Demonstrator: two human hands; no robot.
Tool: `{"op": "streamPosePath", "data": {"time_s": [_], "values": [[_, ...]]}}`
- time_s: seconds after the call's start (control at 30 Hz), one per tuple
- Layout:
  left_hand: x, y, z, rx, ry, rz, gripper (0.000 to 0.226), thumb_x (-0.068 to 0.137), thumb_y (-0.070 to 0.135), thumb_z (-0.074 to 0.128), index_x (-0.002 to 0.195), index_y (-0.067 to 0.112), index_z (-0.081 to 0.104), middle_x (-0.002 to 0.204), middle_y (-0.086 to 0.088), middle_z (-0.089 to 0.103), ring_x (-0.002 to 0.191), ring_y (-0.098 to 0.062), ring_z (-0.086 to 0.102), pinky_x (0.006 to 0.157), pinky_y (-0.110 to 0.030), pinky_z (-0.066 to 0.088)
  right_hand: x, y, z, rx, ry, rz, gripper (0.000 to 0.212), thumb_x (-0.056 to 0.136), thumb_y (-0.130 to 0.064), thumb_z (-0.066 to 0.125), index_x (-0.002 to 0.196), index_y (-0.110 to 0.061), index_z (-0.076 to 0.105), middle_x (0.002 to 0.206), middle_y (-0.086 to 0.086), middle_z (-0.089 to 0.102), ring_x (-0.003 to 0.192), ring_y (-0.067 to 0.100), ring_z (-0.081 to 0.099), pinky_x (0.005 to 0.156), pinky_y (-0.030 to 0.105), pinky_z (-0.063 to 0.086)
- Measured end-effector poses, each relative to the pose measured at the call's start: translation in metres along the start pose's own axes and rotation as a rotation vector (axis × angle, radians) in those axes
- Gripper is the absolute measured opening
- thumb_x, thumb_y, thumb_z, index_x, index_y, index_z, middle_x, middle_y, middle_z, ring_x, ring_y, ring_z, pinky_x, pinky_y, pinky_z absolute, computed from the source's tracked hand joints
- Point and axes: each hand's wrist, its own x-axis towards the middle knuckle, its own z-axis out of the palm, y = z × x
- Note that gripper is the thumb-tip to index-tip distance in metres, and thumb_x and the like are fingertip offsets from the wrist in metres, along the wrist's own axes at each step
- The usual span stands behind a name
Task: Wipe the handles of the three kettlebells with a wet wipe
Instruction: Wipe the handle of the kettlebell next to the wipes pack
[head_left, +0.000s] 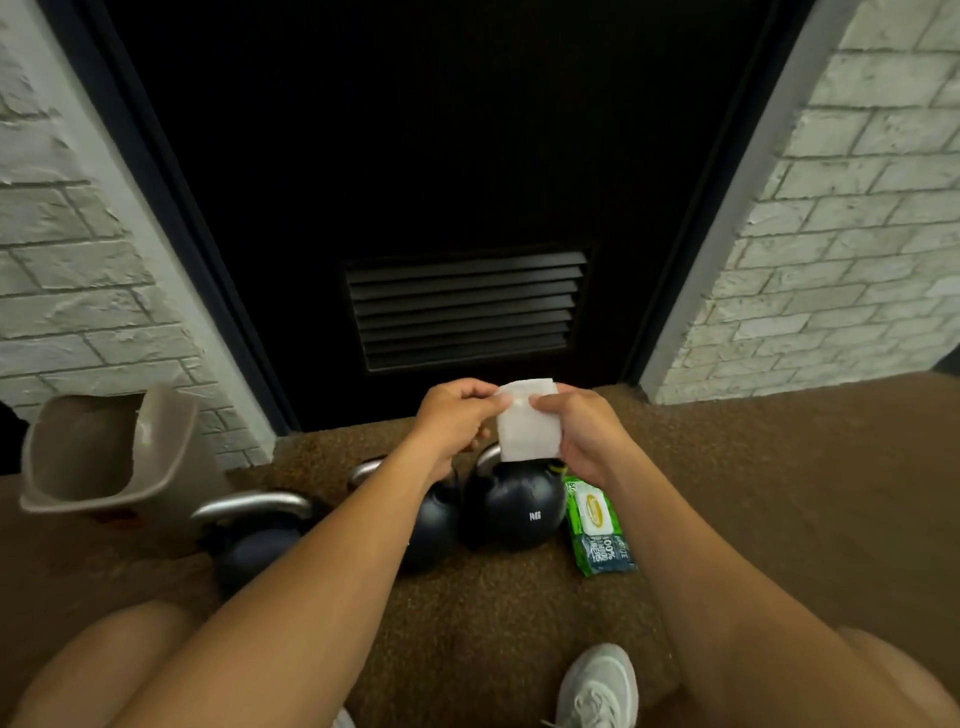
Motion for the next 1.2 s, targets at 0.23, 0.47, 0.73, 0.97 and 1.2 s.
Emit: {"op": "streamPosePath", "data": {"time_s": [0.23, 0.47, 0.73, 0.97, 1.2], "values": [[0.044, -0.024, 0.014, -0.042, -0.057, -0.046, 0.019, 0.089, 0.006, 0.075, 0.107, 0.012, 0.074, 0.092, -0.006, 0.075, 0.060, -0.009, 0.058, 0.050, -0.018, 0.047, 0.036, 0.018, -0.023, -0.139, 0.009, -0.031, 0.017, 0.089, -0.007, 0.068, 0.105, -0.008, 0.072, 0.100, 0.014, 0.076, 0.091, 0.029, 0.073, 0.077, 0.043, 0.059], [0.095, -0.050, 0.031, 0.037, -0.083, -0.015, 0.013, 0.085, 0.008, 0.080, 0.094, 0.016, 0.078, 0.091, -0.004, 0.077, 0.073, -0.012, 0.071, 0.061, -0.023, 0.058, 0.083, 0.024, -0.045, -0.386, 0.104, -0.065, 0.013, 0.085, 0.000, 0.068, 0.084, -0.013, 0.068, 0.072, 0.004, 0.068, 0.060, 0.014, 0.062, 0.045, 0.020, 0.046], [0.143, -0.080, 0.043, 0.106, -0.002, 0.201, 0.031, 0.087, 0.002, 0.076, 0.087, 0.033, 0.075, 0.094, 0.005, 0.077, 0.091, -0.011, 0.073, 0.079, -0.022, 0.058, 0.134, 0.029, -0.050, -0.685, 0.180, -0.401, 0.022, 0.086, -0.010, 0.066, 0.081, -0.031, 0.066, 0.092, -0.010, 0.073, 0.085, 0.002, 0.066, 0.073, 0.023, 0.053], [0.152, -0.122, 0.035, 0.341, 0.016, 0.017, 0.028, 0.097, 0.007, 0.060, 0.117, 0.026, 0.067, 0.111, 0.007, 0.071, 0.102, -0.007, 0.066, 0.095, -0.029, 0.055, 0.127, 0.094, -0.066, -1.157, 0.014, -0.362, 0.020, 0.086, -0.006, 0.063, 0.100, -0.018, 0.068, 0.128, -0.005, 0.065, 0.118, 0.018, 0.059, 0.097, 0.025, 0.044], [0.153, -0.130, 0.031, 0.391, 0.012, -0.051, 0.029, 0.101, 0.013, 0.054, 0.126, 0.025, 0.062, 0.114, 0.005, 0.070, 0.109, -0.015, 0.064, 0.093, -0.033, 0.052, 0.126, 0.100, -0.054, -1.323, 0.128, -0.425, 0.031, 0.098, -0.039, 0.053, 0.107, -0.011, 0.063, 0.101, 0.009, 0.072, 0.103, 0.028, 0.061, 0.096, 0.037, 0.043]]}}
